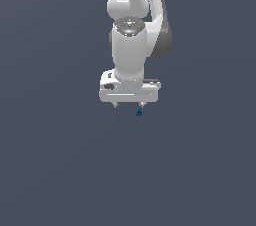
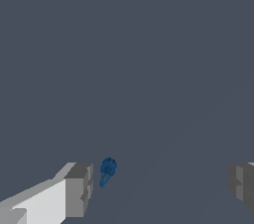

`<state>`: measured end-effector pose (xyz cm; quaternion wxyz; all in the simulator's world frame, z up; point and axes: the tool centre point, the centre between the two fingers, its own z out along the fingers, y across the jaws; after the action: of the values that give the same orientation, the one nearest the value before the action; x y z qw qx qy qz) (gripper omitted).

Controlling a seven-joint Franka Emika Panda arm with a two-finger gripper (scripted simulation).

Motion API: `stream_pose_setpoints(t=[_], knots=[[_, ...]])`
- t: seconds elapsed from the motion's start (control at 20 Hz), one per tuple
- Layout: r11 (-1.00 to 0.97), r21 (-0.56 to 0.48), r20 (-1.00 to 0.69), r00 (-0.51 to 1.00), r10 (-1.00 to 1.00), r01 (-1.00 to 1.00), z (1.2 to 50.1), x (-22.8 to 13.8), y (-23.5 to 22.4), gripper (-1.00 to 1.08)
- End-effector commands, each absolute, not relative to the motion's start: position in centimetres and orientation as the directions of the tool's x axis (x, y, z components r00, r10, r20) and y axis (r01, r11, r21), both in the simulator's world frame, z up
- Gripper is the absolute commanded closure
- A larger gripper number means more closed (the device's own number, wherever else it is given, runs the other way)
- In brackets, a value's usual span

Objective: Pick up the object and move it to a goal position.

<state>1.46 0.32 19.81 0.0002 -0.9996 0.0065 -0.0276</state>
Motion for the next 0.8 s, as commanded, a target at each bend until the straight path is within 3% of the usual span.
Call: stream_pose_setpoints(t=[0.0,0.75], knots=[[-1.0,-0.001,0.055,0.998,-0.013,-0.013,19.8,1.5,0.3,-0.92],[-0.999,-0.006,0.012,0.999,-0.052,-0.052,18.5,0.4,-0.3,-0.92]])
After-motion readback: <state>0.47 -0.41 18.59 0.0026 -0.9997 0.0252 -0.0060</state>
